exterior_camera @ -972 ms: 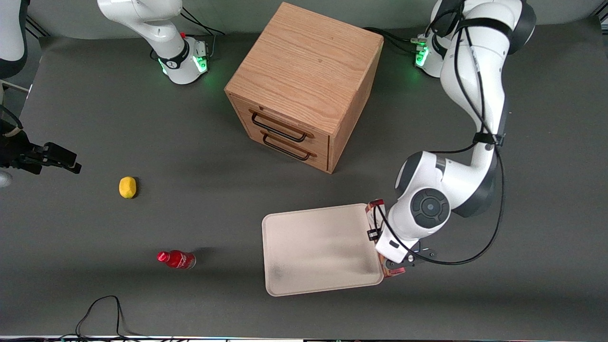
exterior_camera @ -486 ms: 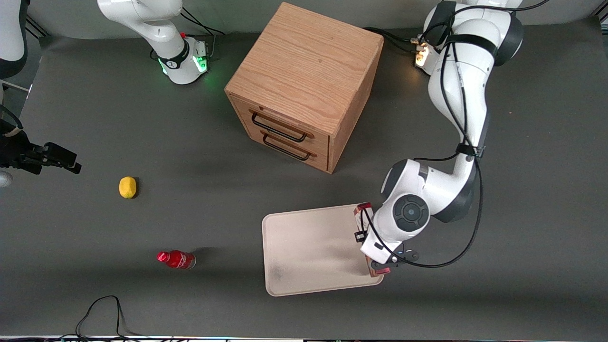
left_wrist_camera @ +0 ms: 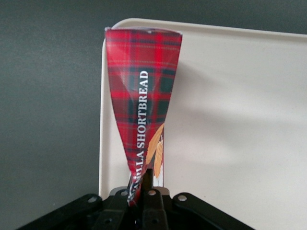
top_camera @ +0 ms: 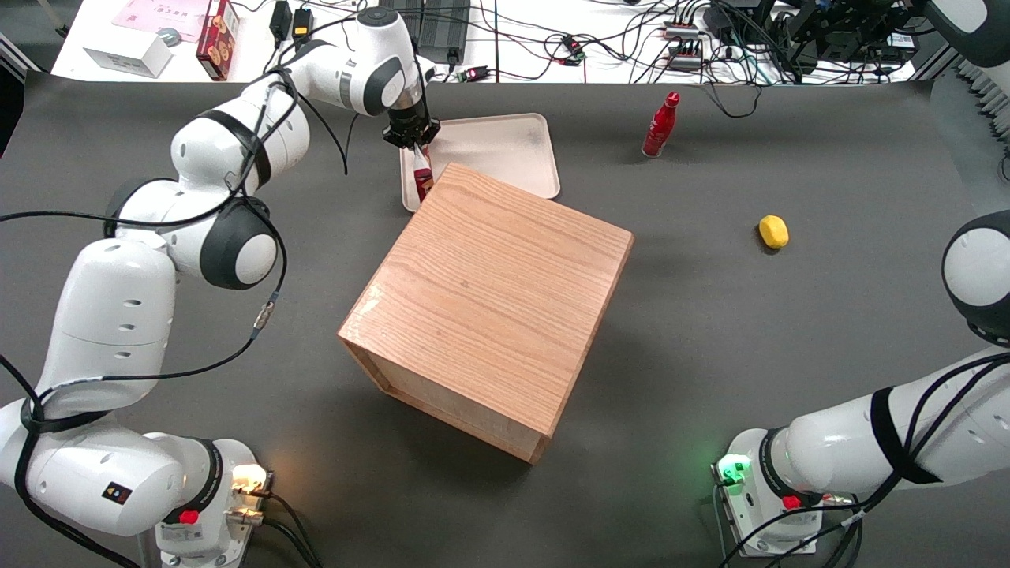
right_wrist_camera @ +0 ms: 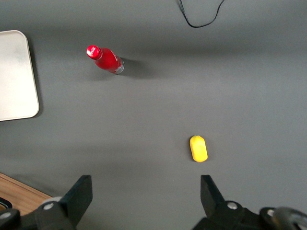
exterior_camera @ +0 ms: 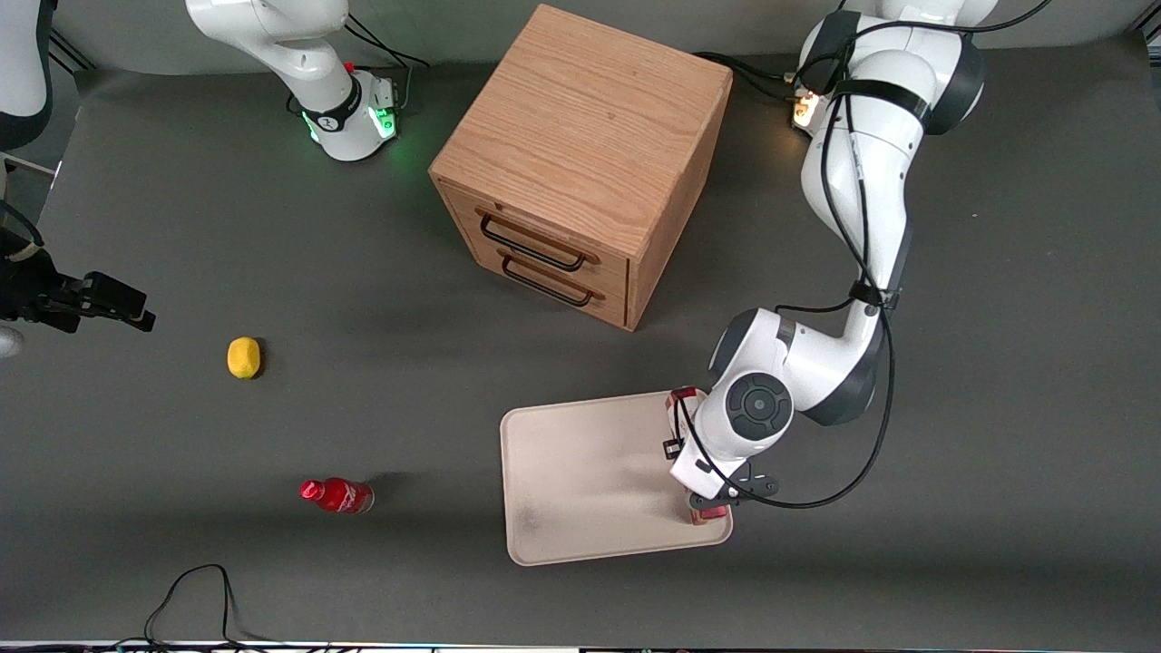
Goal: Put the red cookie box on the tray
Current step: 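Lower the box onto the tray corner and open the left gripper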
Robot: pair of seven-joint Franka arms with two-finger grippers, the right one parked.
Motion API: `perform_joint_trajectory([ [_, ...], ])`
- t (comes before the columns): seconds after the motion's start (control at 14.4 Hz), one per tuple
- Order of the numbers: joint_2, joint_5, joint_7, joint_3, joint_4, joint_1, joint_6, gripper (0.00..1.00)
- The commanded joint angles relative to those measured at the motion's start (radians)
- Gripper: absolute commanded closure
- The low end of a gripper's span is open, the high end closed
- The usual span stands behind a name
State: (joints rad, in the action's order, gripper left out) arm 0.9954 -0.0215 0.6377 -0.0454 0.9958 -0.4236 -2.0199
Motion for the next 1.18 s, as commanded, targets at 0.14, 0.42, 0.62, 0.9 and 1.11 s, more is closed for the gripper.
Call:
perform_joint_trajectory([
  [0.14, 0.019, 0.011, 0.011, 0.009, -0.033, -0.006, -0.007, 0.00],
  [0.42, 0.017, 0.011, 0.011, 0.009, -0.031, -0.006, -0.005, 0.00],
  [0.62, 0.017, 0.011, 0.011, 0.009, -0.031, -0.004, -0.007, 0.00],
  [0.9, 0.011, 0.012, 0.011, 0.012, -0.022, -0.004, -0.002, 0.00],
  [1.11, -0.036, 0.014, 0.010, 0.016, -0.028, 0.002, 0.088, 0.00],
])
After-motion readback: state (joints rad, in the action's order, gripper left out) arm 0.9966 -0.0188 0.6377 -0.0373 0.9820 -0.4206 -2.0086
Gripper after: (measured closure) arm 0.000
